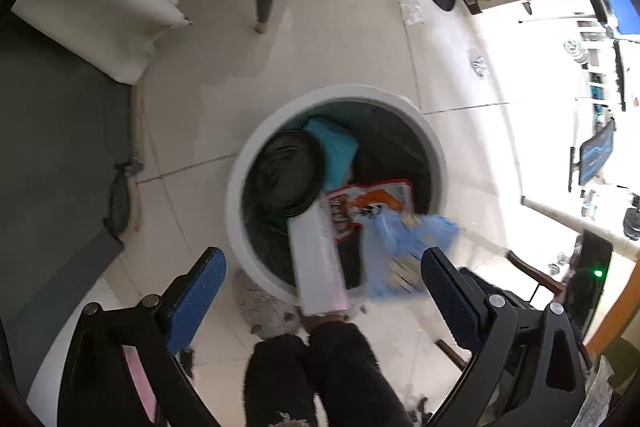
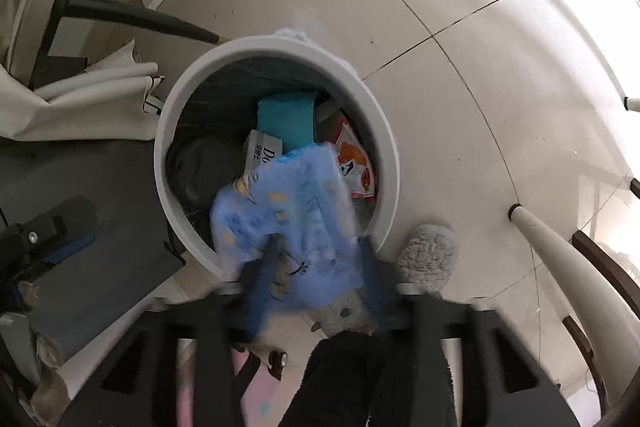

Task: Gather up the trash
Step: 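Carry the blue bag and black lid to the bin and release them, then raise both tools from the bin back toward the table, then grasp the DHA Pure Milk carton with the left gripper while the right grasps the medicine box, then carry the milk carton and medicine box to the bin and release them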

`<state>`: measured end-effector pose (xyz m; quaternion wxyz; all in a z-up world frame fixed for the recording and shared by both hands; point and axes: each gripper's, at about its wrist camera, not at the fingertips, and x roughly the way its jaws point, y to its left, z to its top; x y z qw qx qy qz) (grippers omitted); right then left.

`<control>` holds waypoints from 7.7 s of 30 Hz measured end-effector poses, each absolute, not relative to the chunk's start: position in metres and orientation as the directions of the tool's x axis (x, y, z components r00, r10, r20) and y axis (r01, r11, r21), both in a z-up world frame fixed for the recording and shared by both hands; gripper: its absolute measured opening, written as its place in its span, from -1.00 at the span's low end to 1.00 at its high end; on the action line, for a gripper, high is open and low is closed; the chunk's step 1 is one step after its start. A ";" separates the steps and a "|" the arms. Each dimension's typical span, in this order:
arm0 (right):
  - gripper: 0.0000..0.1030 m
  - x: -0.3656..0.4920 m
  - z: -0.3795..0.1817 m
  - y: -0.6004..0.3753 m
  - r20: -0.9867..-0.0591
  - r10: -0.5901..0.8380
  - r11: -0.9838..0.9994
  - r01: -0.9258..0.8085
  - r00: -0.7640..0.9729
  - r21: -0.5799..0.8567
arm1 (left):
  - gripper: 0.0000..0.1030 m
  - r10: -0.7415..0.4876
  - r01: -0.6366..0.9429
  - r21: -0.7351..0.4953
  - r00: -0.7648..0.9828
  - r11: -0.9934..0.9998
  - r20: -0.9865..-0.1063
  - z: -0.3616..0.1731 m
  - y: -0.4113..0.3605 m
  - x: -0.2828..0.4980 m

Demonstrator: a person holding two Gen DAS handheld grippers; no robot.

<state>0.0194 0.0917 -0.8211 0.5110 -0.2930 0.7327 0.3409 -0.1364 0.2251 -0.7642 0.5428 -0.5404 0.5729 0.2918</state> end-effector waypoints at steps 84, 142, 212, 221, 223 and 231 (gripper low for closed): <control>0.95 0.522 -0.366 -0.027 -1.000 0.013 0.875 -0.484 -0.004 0.013 | 0.74 0.040 -0.055 0.038 0.038 0.998 -0.998 -0.403 0.120 0.480; 0.54 0.458 -0.376 0.042 -0.999 0.026 0.803 -0.596 0.031 0.002 | -0.04 0.069 -0.544 -0.015 0.132 0.839 -0.989 -0.347 0.201 0.365; 1.00 0.003 -0.807 0.086 -0.943 -0.118 0.577 -0.794 -0.312 0.191 | 0.92 -0.212 -0.940 -0.148 0.084 0.307 -0.974 -0.747 0.222 -0.147; 1.00 -0.008 -0.747 0.083 -0.969 -0.134 0.544 -0.832 -0.209 0.104 | 0.92 -0.127 -0.935 -0.039 -0.006 0.352 -0.992 -0.696 0.204 -0.160; 1.00 -0.009 -0.732 0.081 -0.970 -0.131 0.543 -0.833 -0.203 0.101 | 0.92 -0.114 -0.935 -0.026 -0.016 0.353 -0.993 -0.681 0.198 -0.161; 1.00 -0.014 -0.644 0.073 -0.980 -0.110 0.513 -0.854 -0.163 0.084 | 0.92 -0.086 -0.936 -0.028 -0.003 0.350 -0.996 -0.608 0.174 -0.168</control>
